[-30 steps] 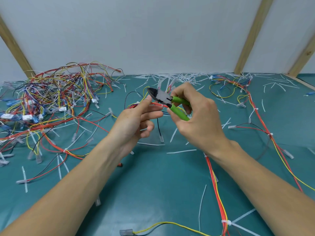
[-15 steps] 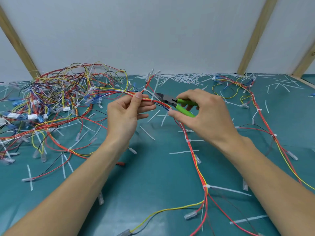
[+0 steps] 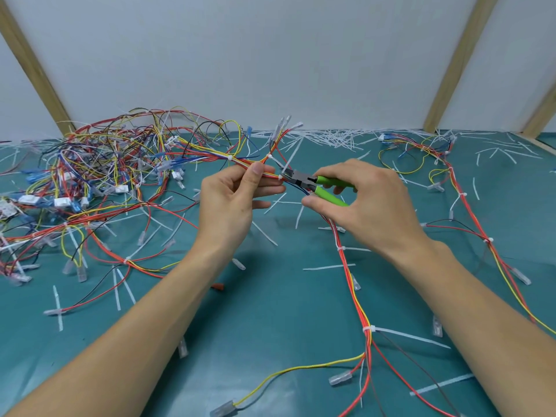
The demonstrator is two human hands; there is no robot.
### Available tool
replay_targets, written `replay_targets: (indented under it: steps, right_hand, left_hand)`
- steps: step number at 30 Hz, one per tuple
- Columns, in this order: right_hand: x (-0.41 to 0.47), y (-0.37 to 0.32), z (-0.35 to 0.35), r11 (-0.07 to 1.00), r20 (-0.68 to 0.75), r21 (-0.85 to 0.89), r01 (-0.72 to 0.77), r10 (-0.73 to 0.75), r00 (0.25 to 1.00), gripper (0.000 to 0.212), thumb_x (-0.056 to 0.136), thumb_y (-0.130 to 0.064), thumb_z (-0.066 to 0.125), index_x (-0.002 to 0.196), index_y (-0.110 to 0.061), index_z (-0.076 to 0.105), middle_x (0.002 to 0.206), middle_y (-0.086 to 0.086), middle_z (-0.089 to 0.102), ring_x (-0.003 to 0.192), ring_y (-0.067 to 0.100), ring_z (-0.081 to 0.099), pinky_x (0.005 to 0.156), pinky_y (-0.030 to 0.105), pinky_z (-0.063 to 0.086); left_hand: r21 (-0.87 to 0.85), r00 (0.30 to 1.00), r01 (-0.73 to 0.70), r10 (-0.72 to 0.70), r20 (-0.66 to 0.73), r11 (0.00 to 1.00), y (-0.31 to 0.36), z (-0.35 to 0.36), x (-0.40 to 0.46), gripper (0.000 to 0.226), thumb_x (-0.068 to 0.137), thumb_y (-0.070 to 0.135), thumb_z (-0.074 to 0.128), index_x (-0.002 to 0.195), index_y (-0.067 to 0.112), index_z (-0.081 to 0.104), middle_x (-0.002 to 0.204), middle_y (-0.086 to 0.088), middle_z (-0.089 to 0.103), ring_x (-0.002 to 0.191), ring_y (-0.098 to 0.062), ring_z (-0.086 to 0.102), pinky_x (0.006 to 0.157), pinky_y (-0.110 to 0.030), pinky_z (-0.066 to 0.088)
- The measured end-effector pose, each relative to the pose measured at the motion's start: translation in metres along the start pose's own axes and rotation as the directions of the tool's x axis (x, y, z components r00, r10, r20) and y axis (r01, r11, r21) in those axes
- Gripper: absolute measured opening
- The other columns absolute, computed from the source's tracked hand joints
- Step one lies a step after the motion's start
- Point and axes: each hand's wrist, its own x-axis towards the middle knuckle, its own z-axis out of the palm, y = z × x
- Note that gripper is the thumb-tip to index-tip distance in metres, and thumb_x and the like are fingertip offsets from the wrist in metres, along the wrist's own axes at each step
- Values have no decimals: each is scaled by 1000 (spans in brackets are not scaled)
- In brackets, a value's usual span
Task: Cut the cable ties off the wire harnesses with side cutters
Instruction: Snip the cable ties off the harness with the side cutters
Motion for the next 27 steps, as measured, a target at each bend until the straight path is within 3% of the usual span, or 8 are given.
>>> replay_targets:
  steps: [5,16,27]
  right_hand:
    - [0,2,0,1000,-2,-20,7,-7,1000,37,81,-61,76,104,-32,78,92,-10,72,84,15,67,78,42,53]
    - [0,5,0,999,22,-25,39,-38,999,22,84,-45,80,102,-33,80,86,-11,70,75,17,61,72,42,51]
    - [1,8,2,999,55,5,54,-54,997,14,84,-38,81,95,-29,80,75,-13,64,64,7,49,65,36,45]
  left_hand:
    - [21,1000,-16,16,3,1000,-1,1,0,25,104,21,51,93,9,70,83,-1,78,82,-19,77,62,-26,59]
    - [32,1000,-12,12,-23,999,-2,1,0,25,104,19,52,94,4,70,77,-4,77,77,-20,77,61,-25,59]
    - [31,1000,-8,9,-30,999,-3,1,-1,26,103,21,54,91,4,71,74,-5,76,74,-20,76,60,-24,58]
